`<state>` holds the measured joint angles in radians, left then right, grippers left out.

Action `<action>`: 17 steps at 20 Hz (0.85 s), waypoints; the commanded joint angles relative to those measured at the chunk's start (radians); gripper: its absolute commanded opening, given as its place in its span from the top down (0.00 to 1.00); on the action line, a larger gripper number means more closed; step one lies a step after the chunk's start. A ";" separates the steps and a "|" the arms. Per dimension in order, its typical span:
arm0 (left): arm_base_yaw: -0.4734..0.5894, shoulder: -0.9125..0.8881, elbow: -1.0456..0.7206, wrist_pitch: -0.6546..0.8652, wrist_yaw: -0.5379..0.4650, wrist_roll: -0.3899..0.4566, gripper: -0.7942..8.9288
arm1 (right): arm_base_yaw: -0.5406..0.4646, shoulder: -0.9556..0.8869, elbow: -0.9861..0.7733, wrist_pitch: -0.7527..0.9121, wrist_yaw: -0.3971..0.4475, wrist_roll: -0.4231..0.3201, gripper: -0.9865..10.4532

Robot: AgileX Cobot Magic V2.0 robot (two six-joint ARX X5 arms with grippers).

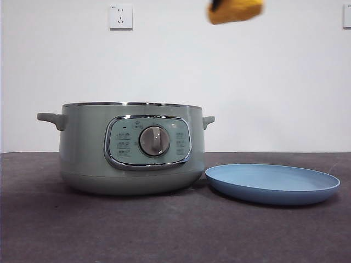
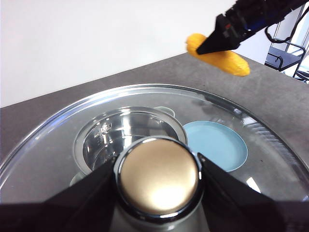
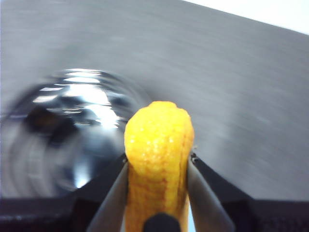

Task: Take the corn out from the steamer,put the corn on the plate,close the lid

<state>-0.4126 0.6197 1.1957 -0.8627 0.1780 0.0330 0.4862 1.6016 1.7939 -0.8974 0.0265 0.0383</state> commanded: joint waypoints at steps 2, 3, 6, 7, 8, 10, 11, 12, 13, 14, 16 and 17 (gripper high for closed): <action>0.000 -0.009 0.004 0.044 0.008 -0.003 0.93 | -0.073 -0.040 -0.195 0.062 -0.027 -0.013 0.92; 0.000 -0.009 0.004 0.044 0.008 -0.003 0.93 | -0.097 -0.056 -0.285 0.128 -0.044 -0.005 0.92; 0.000 -0.009 0.004 0.045 0.008 -0.003 0.93 | -0.152 -0.069 -0.516 0.315 -0.110 0.032 0.92; 0.000 -0.009 0.004 0.045 0.008 -0.003 0.93 | -0.162 -0.067 -0.593 0.388 -0.125 0.043 0.92; 0.000 -0.009 0.004 0.044 0.008 -0.003 0.93 | -0.169 -0.064 -0.654 0.452 -0.133 0.053 0.92; 0.000 -0.009 0.004 0.045 0.008 -0.003 0.93 | -0.178 -0.053 -0.764 0.573 -0.133 0.069 0.92; 0.000 -0.009 0.004 0.045 0.008 -0.003 0.93 | -0.181 -0.042 -0.806 0.618 -0.133 0.075 0.92; 0.000 -0.009 0.004 0.045 0.008 -0.003 0.93 | -0.185 -0.031 -0.836 0.651 -0.134 0.078 0.92; 0.000 -0.009 0.004 0.045 0.008 -0.003 0.93 | -0.185 -0.012 -0.852 0.671 -0.134 0.078 0.92; 0.000 -0.009 0.004 0.045 0.008 -0.003 0.93 | -0.185 0.010 -0.858 0.686 -0.134 0.078 0.92; 0.000 -0.009 0.004 0.045 0.008 -0.003 0.93 | -0.185 0.058 -0.858 0.719 -0.134 0.078 0.92; 0.000 -0.009 0.004 0.045 0.008 -0.003 0.93 | -0.185 0.080 -0.858 0.740 -0.135 0.080 0.92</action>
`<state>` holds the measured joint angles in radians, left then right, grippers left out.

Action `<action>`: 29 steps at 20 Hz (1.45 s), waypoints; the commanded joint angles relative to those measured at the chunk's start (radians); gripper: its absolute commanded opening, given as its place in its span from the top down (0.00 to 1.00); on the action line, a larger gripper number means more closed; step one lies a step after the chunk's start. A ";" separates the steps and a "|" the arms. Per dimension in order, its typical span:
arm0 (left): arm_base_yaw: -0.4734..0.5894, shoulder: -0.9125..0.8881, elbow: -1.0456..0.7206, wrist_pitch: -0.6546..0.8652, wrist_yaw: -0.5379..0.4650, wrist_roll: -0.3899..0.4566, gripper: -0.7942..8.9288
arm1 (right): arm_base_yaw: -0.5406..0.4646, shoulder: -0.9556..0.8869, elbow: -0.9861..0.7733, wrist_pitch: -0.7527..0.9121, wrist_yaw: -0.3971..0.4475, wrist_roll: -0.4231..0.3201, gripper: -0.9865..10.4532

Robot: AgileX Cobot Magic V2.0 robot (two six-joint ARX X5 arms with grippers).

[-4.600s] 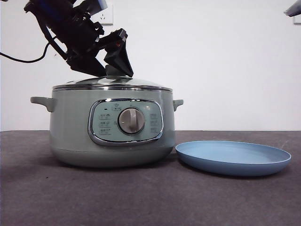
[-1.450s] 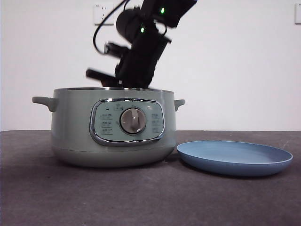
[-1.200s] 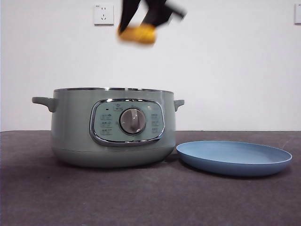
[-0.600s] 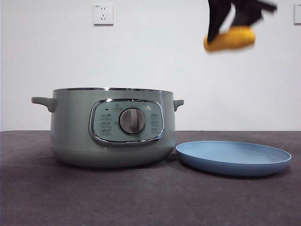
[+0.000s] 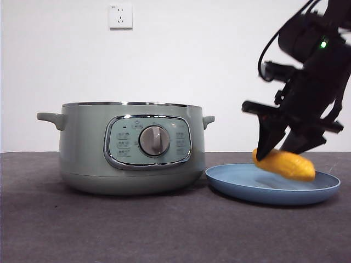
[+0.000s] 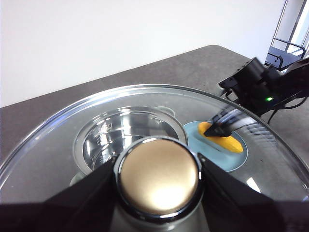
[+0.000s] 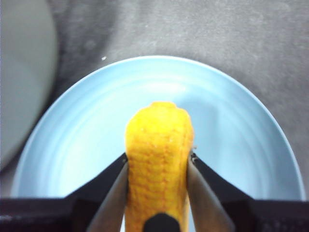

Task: Take the corn out from the steamer,put the corn on the plate,close the lid

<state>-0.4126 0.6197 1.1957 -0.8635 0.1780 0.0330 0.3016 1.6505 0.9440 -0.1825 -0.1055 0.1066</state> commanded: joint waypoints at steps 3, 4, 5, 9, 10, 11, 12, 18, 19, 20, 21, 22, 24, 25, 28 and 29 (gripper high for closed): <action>0.000 -0.009 0.004 0.045 0.008 -0.003 0.93 | -0.001 0.091 -0.008 0.078 -0.026 0.029 0.92; 0.000 -0.009 0.004 0.045 0.008 -0.003 0.93 | -0.001 0.101 -0.008 0.078 -0.026 0.028 0.92; 0.000 -0.009 0.004 0.045 0.008 -0.003 0.93 | 0.000 0.104 -0.008 0.077 -0.026 0.028 0.92; 0.000 0.011 0.004 0.047 0.008 -0.003 0.93 | 0.000 0.095 -0.008 0.080 -0.032 0.028 0.64; 0.000 0.024 0.004 0.048 0.008 -0.003 0.93 | 0.000 0.087 -0.008 0.080 -0.054 0.028 0.51; 0.000 0.039 0.004 0.051 0.008 -0.002 0.93 | 0.000 0.075 -0.008 0.080 -0.054 0.028 0.43; 0.000 0.053 0.004 0.061 0.008 -0.002 0.93 | 0.000 0.057 -0.008 0.077 -0.055 0.028 0.41; -0.001 0.159 0.004 0.185 0.016 -0.002 0.93 | 0.000 -0.187 -0.007 -0.050 -0.052 0.024 0.42; -0.001 0.186 0.004 0.214 0.026 0.002 0.93 | 0.000 -0.245 -0.007 -0.098 -0.052 0.023 0.42; -0.001 0.221 0.004 0.252 0.043 0.017 0.93 | 0.001 -0.313 -0.007 -0.150 -0.052 0.008 0.42; -0.001 0.252 0.004 0.287 0.043 0.024 0.93 | 0.002 -0.370 -0.007 -0.189 -0.053 0.006 0.42; -0.001 0.296 0.004 0.330 0.044 0.037 0.93 | 0.002 -0.441 -0.007 -0.230 -0.053 0.006 0.42; -0.001 0.384 0.004 0.401 0.050 0.047 0.93 | 0.002 -0.568 -0.007 -0.294 -0.053 0.006 0.42; -0.001 0.426 0.004 0.435 0.064 0.048 0.93 | 0.002 -0.624 -0.007 -0.318 -0.053 0.006 0.42; -0.002 0.555 0.004 0.558 0.066 0.050 0.93 | 0.002 -0.776 -0.007 -0.386 -0.053 0.006 0.42; -0.002 0.584 0.004 0.585 0.066 0.050 0.93 | 0.002 -0.809 -0.007 -0.403 -0.053 0.006 0.42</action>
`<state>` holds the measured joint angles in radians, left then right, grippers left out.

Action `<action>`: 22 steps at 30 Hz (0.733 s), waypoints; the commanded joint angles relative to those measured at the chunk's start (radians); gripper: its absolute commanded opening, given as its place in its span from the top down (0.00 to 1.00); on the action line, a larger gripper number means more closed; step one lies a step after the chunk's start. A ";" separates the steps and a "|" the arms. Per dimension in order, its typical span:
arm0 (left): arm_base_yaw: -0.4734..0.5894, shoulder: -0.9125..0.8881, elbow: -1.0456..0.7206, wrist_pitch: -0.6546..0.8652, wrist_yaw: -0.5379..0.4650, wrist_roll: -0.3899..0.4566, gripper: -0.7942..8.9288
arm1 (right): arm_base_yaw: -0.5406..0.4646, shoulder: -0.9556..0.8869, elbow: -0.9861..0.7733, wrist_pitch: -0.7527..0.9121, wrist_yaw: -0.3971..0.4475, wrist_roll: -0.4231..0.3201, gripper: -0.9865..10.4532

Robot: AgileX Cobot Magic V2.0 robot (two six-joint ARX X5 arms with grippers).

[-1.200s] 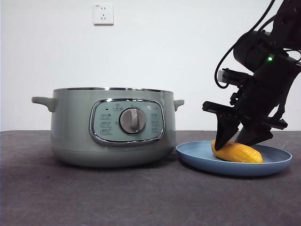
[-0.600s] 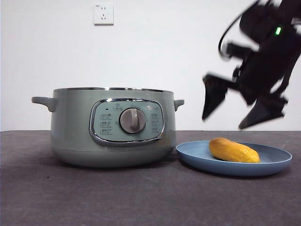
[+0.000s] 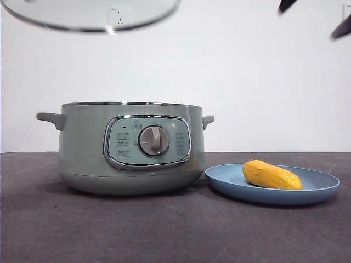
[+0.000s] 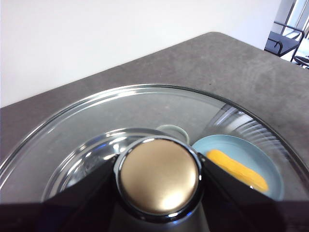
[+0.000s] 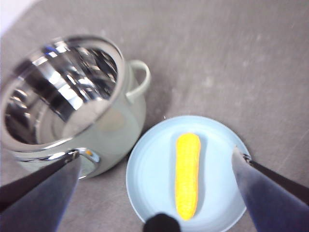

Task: Take the corn out from the steamer,put the corn on the plate,close the lid

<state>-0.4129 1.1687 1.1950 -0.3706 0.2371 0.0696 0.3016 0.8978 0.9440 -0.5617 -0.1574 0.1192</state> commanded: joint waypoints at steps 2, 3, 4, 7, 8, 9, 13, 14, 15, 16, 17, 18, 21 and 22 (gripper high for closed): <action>-0.002 0.090 0.005 0.138 0.007 0.014 0.93 | 0.002 -0.113 -0.007 -0.055 -0.001 -0.005 0.42; -0.002 0.117 0.005 0.158 0.007 0.014 0.93 | 0.002 -0.138 -0.007 -0.074 -0.001 -0.004 0.42; -0.002 0.140 0.005 0.177 0.007 0.014 0.93 | 0.002 -0.159 -0.007 -0.089 -0.001 -0.004 0.42; -0.002 0.208 0.005 0.229 0.006 0.014 0.93 | 0.002 -0.213 -0.007 -0.132 0.001 -0.004 0.42; -0.002 0.232 0.005 0.247 0.006 0.014 0.93 | 0.002 -0.230 -0.007 -0.145 0.002 -0.004 0.42; -0.002 0.249 0.005 0.257 0.005 0.014 0.93 | 0.002 -0.240 -0.007 -0.153 0.002 -0.004 0.42; -0.002 0.314 0.005 0.296 0.005 0.014 0.93 | 0.002 -0.264 -0.007 -0.185 0.001 -0.004 0.42; -0.002 0.329 0.005 0.303 0.005 0.016 0.93 | 0.002 -0.266 -0.007 -0.194 0.001 -0.004 0.42; -0.002 0.341 0.005 0.307 0.002 0.024 0.93 | 0.002 -0.266 -0.007 -0.203 0.000 -0.004 0.42; -0.002 0.352 0.005 0.308 0.000 0.034 0.93 | 0.002 -0.266 -0.007 -0.209 0.000 -0.004 0.42; -0.002 0.363 0.005 0.309 0.000 0.040 0.93 | 0.002 -0.266 -0.007 -0.216 0.000 -0.004 0.42; -0.002 0.373 0.005 0.310 -0.001 0.040 0.93 | 0.002 -0.266 -0.007 -0.222 -0.001 -0.004 0.42; -0.002 0.400 0.005 0.311 -0.015 0.041 0.93 | 0.002 -0.265 -0.007 -0.233 -0.001 -0.004 0.42; -0.002 0.405 0.005 0.310 -0.024 0.043 0.93 | 0.002 -0.265 -0.007 -0.233 -0.002 -0.004 0.42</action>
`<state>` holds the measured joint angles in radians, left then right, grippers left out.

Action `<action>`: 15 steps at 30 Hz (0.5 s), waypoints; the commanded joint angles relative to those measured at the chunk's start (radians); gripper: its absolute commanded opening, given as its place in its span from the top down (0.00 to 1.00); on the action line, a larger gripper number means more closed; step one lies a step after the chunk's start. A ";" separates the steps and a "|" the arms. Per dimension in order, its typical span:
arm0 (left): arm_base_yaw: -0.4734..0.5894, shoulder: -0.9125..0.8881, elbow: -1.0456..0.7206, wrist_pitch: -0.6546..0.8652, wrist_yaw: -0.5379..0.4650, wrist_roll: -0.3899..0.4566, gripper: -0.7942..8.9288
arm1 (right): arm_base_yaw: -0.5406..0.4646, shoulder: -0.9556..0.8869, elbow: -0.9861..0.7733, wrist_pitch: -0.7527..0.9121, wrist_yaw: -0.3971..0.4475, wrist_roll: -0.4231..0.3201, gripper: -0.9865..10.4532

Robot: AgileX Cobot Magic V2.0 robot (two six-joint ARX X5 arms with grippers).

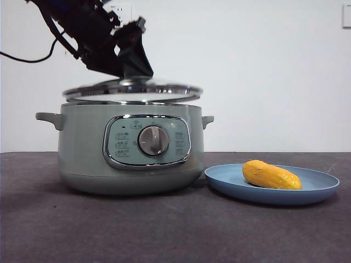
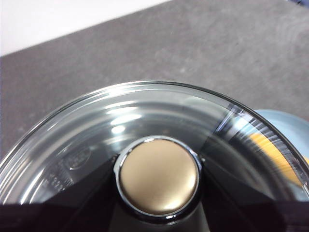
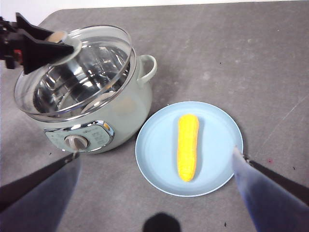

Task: Take the corn out from the steamer,put the corn on the plate,close the lid

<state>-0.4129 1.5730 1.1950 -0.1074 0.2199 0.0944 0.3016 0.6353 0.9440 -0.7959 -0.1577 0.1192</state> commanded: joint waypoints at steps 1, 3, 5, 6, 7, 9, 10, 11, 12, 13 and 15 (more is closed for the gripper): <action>-0.002 0.009 0.005 0.047 -0.009 0.026 0.93 | 0.002 -0.003 -0.007 0.001 -0.001 -0.004 0.42; -0.002 0.019 0.005 0.047 -0.009 0.034 0.93 | 0.002 -0.003 -0.007 0.001 -0.001 -0.004 0.42; -0.002 0.030 0.005 0.047 -0.010 0.034 0.93 | 0.002 -0.003 -0.007 0.001 -0.001 -0.004 0.42; -0.002 0.034 0.005 0.047 -0.010 0.034 0.93 | 0.002 -0.003 -0.007 0.001 -0.001 -0.004 0.42; -0.002 0.039 0.005 0.047 -0.010 0.034 0.93 | 0.002 -0.003 -0.007 0.001 -0.001 -0.004 0.42; -0.002 0.044 0.005 0.039 -0.014 0.034 0.93 | 0.002 -0.003 -0.007 0.001 -0.001 -0.005 0.42; -0.002 0.046 0.005 0.035 -0.018 0.034 0.93 | 0.002 -0.003 -0.007 0.001 -0.001 -0.005 0.42; -0.002 0.047 0.005 0.029 -0.023 0.034 0.93 | 0.002 -0.003 -0.007 0.001 -0.001 -0.005 0.42; -0.002 0.047 0.005 0.024 -0.032 0.034 0.93 | 0.002 -0.003 -0.007 0.001 -0.001 -0.007 0.42; -0.002 0.047 0.005 0.019 -0.035 0.034 0.93 | 0.002 -0.003 -0.007 0.001 -0.001 -0.008 0.42; -0.002 0.047 0.005 0.007 -0.035 0.034 0.93 | 0.002 -0.003 -0.007 0.001 -0.001 -0.008 0.42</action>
<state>-0.4137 1.6127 1.1954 -0.1089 0.1955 0.1207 0.3016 0.6350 0.9440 -0.7975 -0.1577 0.1188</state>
